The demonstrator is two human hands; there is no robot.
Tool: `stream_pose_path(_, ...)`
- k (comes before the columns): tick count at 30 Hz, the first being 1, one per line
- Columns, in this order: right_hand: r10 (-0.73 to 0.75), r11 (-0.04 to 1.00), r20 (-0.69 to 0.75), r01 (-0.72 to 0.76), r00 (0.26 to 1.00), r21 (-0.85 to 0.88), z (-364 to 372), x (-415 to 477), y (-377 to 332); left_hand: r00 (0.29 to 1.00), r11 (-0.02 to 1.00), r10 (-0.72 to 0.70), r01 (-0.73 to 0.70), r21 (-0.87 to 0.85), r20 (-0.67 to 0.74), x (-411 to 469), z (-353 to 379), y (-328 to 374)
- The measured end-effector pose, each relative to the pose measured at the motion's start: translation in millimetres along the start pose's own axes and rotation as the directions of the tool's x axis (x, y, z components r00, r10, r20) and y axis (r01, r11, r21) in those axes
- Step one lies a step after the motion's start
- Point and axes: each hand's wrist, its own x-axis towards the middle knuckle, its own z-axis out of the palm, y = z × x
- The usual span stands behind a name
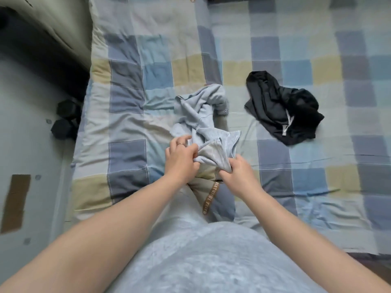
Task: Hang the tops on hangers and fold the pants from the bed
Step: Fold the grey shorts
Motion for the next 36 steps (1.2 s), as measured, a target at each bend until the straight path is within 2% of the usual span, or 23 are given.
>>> stream_pose_path(3, -0.095, 0.995, -0.165, 0.094, 0.982, -0.012, -32.2, -65.9, 22.2, 0.996, 0.997, 0.074, -0.076, -0.033, -0.057, -52.0, -10.6, 49.6)
stream_pose_path(6, -0.21, 0.976, -0.305, 0.215, 0.929, -0.018, -69.7, -116.7, 34.2, 0.994, 0.987, 0.079, -0.088, -0.138, -0.07, -95.8, -22.0, 98.8)
stream_pose_path(12, -0.278, 0.942, -0.291, 0.32, 0.915, 0.107, -136.4, -188.8, 36.1, 0.999, 0.899, -0.004, -0.018, -0.437, -0.048, -162.5, -49.2, 156.3)
stream_pose_path(17, -0.349, 0.868, -0.311, 0.43, 0.884, 0.248, -166.7, -226.6, 22.4, 0.999, 0.839, -0.032, 0.022, -0.543, -0.008, -192.6, -82.9, 182.4)
stream_pose_path(21, -0.443, 0.752, -0.392, 0.572, 0.806, 0.327, -180.2, -244.9, -0.8, 0.999, 0.747, 0.047, -0.045, -0.663, -0.014, -209.0, -118.7, 190.5)
stream_pose_path(24, -0.465, 0.678, -0.448, 0.633, 0.763, 0.374, -183.3, -255.0, -23.6, 0.985, 0.702, 0.112, -0.171, -0.692, -0.131, -221.4, -155.3, 191.6)
stream_pose_path(27, -0.497, 0.651, -0.421, 0.647, 0.759, 0.397, -183.5, -260.2, -42.6, 0.956, 0.694, 0.133, -0.277, -0.665, -0.26, -230.5, -191.9, 186.5)
stream_pose_path(31, -0.523, 0.749, -0.337, 0.611, 0.783, 0.256, -176.7, -257.8, -56.6, 0.919, 0.66, 0.151, -0.367, -0.655, -0.363, -241.2, -232.2, 173.1)
stream_pose_path(36, -0.362, 0.834, -0.289, 0.446, 0.886, 0.325, -137.4, -241.9, -63.9, 0.9, 0.62, 0.101, -0.391, -0.68, -0.425, -251.0, -275.3, 133.6)
